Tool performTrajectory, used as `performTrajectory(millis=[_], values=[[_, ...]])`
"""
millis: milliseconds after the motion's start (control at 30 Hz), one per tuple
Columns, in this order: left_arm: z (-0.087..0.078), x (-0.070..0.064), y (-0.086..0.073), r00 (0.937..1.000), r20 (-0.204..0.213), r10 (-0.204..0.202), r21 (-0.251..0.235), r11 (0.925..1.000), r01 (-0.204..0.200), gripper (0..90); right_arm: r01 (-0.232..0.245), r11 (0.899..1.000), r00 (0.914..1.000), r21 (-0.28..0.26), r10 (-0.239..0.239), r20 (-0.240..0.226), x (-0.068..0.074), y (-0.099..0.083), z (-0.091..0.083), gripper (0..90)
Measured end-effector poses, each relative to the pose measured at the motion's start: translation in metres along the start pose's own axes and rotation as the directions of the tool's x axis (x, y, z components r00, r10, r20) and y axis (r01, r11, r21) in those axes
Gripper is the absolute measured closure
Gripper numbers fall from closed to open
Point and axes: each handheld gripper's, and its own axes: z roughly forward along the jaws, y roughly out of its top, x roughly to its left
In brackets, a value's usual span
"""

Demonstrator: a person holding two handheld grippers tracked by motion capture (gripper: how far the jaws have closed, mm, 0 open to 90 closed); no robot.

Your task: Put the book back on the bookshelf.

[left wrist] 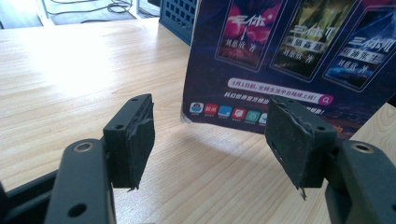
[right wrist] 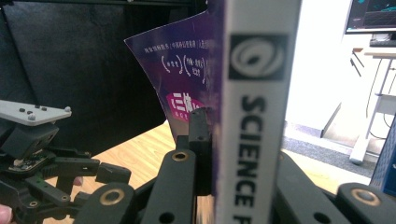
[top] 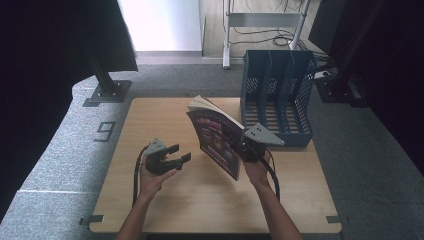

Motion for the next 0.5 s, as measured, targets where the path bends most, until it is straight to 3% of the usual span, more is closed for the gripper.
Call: performTrajectory(millis=[500], values=[[0.0003, 0.0015, -0.0010, 0.9999, 0.010, -0.013, 0.005, 0.9999, 0.013, 32.9, -0.002, 1.000, 0.9996, -0.027, 0.003, 0.028, -0.0081, 0.0100, -0.0090, 81.7]])
